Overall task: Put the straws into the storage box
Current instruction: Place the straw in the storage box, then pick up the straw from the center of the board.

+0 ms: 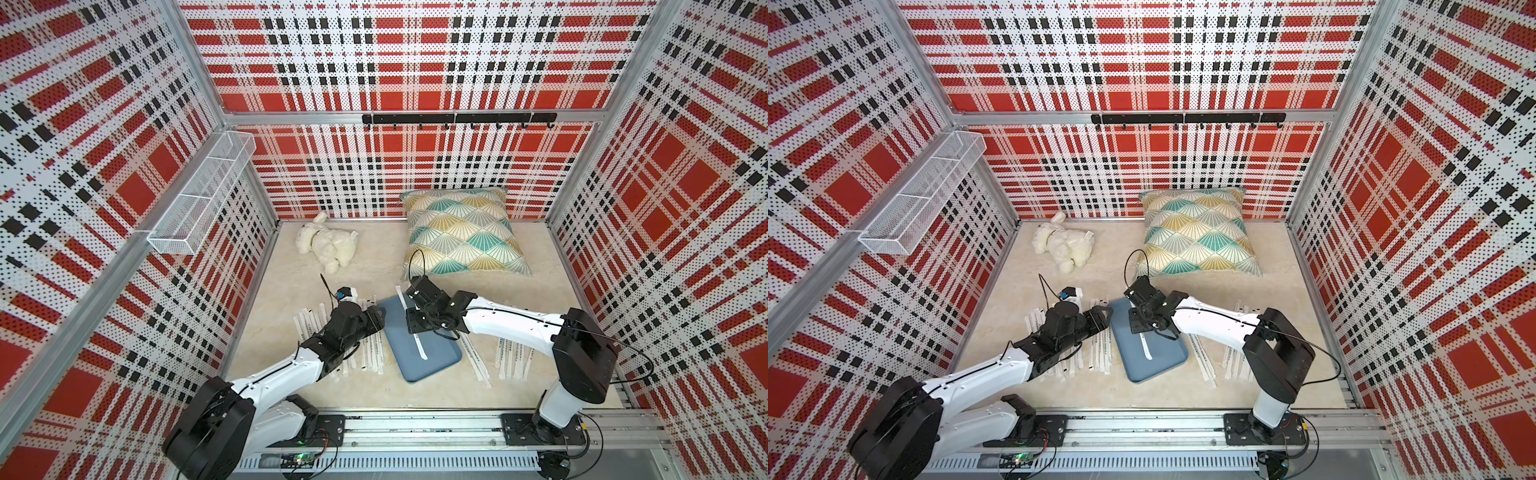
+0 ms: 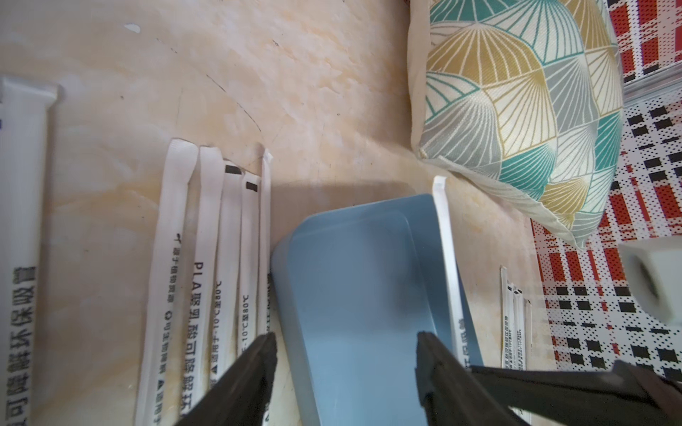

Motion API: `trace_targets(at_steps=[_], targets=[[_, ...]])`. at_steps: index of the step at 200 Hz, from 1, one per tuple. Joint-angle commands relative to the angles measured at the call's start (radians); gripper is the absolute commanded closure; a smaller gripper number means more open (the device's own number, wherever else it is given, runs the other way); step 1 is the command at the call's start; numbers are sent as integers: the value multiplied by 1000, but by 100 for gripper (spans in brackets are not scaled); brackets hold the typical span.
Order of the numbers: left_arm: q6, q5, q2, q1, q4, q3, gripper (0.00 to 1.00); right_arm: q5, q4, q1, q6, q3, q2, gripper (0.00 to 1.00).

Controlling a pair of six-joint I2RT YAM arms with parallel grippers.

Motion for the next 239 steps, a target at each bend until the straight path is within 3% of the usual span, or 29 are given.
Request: trace_targets(at_steps=[1, 67, 114, 153, 194, 218, 239], targets=[[24, -44, -45, 26, -70, 6, 36, -21, 20, 40, 15, 5, 57, 99], [81, -21, -135, 183, -158, 4, 41, -34, 27, 88, 121, 31, 163, 99], [97, -2, -113, 178, -129, 18, 43, -71, 5, 85, 122, 77, 233, 97], [90, -3, -94, 104, -81, 21, 43, -60, -20, 81, 86, 110, 234, 93], [89, 3, -77, 63, -51, 34, 42, -90, -43, 59, 45, 91, 84, 74], [119, -4, -112, 74, -65, 48, 41, -82, -80, -26, 54, -7, -87, 70], [170, -55, -118, 43, -88, 78, 40, 10, -178, -125, 26, -118, -218, 71]])
